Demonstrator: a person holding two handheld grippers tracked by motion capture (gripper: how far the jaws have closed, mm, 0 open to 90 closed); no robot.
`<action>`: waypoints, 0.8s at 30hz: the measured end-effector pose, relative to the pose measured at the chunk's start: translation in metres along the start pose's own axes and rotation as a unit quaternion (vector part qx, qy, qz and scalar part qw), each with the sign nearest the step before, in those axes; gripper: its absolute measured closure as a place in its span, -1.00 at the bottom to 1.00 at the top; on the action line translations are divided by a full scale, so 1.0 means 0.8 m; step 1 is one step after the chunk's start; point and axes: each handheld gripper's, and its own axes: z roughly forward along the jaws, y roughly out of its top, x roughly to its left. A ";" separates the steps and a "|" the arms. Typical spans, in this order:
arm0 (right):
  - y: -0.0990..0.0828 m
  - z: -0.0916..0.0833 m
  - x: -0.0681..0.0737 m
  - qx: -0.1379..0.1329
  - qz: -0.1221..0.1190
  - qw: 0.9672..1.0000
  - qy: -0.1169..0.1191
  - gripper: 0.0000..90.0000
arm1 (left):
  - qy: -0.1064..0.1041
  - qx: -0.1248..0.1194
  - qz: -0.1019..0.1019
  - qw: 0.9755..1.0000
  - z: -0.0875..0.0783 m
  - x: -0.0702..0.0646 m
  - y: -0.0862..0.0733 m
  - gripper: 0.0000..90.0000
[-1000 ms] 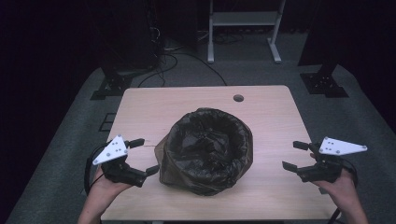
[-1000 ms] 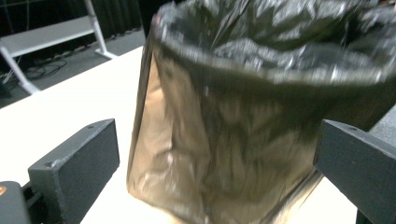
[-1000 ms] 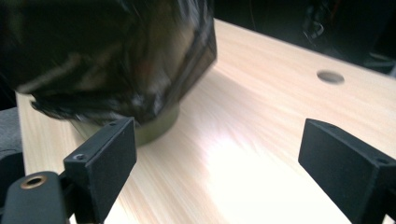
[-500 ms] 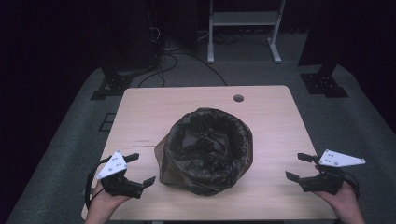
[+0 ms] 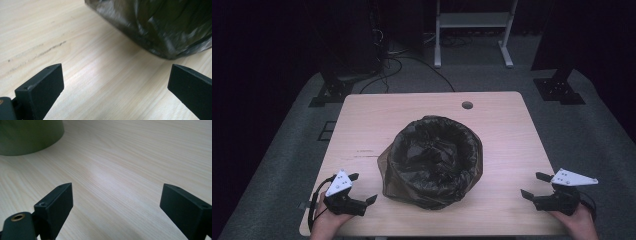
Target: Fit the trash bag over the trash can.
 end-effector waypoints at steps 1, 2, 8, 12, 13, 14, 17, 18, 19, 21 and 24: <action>-0.003 0.001 -0.002 0.000 0.003 1.000 -0.002 -0.78 | 0.003 0.006 -0.001 1.000 0.001 0.001 -0.002 -1.00; -0.006 0.002 -0.004 0.003 0.008 1.000 -0.004 -0.78 | 0.005 0.009 -0.002 1.000 0.003 0.001 -0.004 -1.00; -0.019 0.010 -0.010 0.023 0.019 0.999 -0.021 -0.78 | 0.017 0.053 0.002 0.998 0.016 0.004 -0.019 -1.00; -0.020 0.012 -0.010 0.035 0.020 0.999 -0.028 -0.78 | 0.021 0.079 0.003 0.997 0.023 0.005 -0.027 -1.00; -0.020 0.012 -0.010 0.039 0.017 0.999 -0.032 -0.78 | 0.021 0.079 0.003 0.997 0.023 0.005 -0.027 -1.00; -0.020 0.013 -0.010 0.044 0.015 0.998 -0.032 -0.78 | 0.022 0.085 0.008 0.996 0.024 0.005 -0.027 -1.00; -0.020 0.017 -0.008 0.066 0.011 0.997 -0.033 -0.77 | 0.017 0.091 0.002 0.996 0.025 0.005 -0.026 -1.00; -0.020 0.018 -0.007 0.072 0.009 0.997 -0.034 -0.77 | 0.013 0.092 -0.002 0.996 0.026 0.005 -0.027 -1.00; -0.020 0.020 -0.006 0.081 0.005 0.996 -0.034 -0.77 | 0.011 0.095 -0.008 0.995 0.026 0.006 -0.027 -1.00; -0.019 0.021 -0.005 0.086 0.004 0.996 -0.032 -0.77 | 0.008 0.097 -0.012 0.995 0.026 0.007 -0.027 -1.00; -0.019 0.021 -0.005 0.087 0.006 0.996 -0.031 -0.77 | 0.008 0.097 -0.012 0.995 0.026 0.007 -0.027 -1.00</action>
